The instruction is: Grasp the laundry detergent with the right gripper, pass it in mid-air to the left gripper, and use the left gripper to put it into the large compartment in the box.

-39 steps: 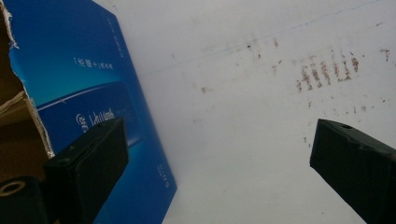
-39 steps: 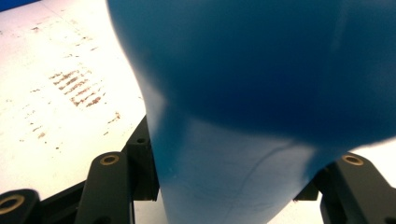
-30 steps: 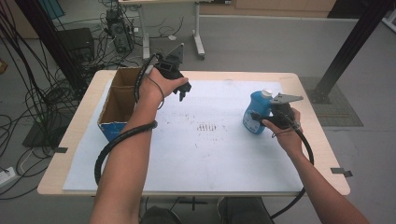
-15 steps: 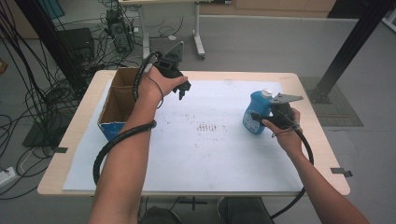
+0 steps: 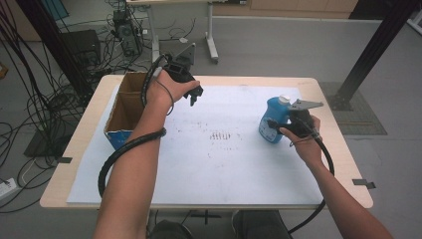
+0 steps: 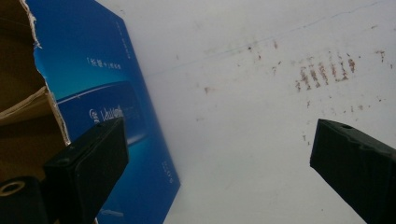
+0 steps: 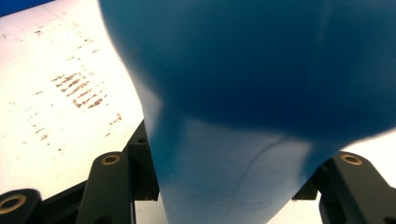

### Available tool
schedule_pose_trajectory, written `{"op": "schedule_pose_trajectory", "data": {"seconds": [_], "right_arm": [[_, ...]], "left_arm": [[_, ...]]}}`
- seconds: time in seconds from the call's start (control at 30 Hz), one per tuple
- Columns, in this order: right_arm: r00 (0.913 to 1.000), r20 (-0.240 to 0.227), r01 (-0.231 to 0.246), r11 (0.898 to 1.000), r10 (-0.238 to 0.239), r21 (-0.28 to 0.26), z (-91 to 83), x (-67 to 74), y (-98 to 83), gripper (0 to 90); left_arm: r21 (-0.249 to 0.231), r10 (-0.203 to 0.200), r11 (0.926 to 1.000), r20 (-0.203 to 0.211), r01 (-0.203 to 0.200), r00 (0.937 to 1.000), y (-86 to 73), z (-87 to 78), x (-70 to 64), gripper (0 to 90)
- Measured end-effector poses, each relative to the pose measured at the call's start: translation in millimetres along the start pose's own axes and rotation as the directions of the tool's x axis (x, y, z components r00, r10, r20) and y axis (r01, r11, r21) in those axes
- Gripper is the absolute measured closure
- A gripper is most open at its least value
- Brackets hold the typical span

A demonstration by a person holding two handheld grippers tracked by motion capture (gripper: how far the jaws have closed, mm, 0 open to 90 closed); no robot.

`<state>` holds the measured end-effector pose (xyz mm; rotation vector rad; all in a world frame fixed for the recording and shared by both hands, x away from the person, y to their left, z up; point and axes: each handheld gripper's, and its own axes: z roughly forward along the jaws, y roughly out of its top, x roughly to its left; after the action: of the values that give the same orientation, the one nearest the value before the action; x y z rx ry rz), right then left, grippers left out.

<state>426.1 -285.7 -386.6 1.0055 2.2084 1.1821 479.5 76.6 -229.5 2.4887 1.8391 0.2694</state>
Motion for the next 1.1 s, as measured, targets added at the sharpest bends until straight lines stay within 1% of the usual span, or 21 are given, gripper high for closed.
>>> {"op": "schedule_pose_trajectory", "data": {"seconds": [0.27, 0.87, 1.1], "right_arm": [[1.0, 0.0, -0.007, 1.0, 0.007, 0.001, -0.1, 0.0, 0.2, 43.0], [1.0, -0.001, -0.006, 1.0, 0.006, 0.001, -0.3, -0.2, 0.2, 44.1], [1.0, -0.003, -0.005, 1.0, 0.005, 0.004, -0.2, -0.5, 0.8, 44.3]], "left_arm": [[-0.004, 0.0, 1.0, -0.002, 0.0, 1.0, -0.3, -1.5, -0.2, 5.0], [-0.003, 0.003, 1.0, -0.001, -0.003, 1.0, 0.9, -3.2, -0.2, 5.0], [-0.005, 0.014, 0.9999, -0.002, -0.014, 0.9999, 0.4, -4.4, -0.4, 5.0]]}}
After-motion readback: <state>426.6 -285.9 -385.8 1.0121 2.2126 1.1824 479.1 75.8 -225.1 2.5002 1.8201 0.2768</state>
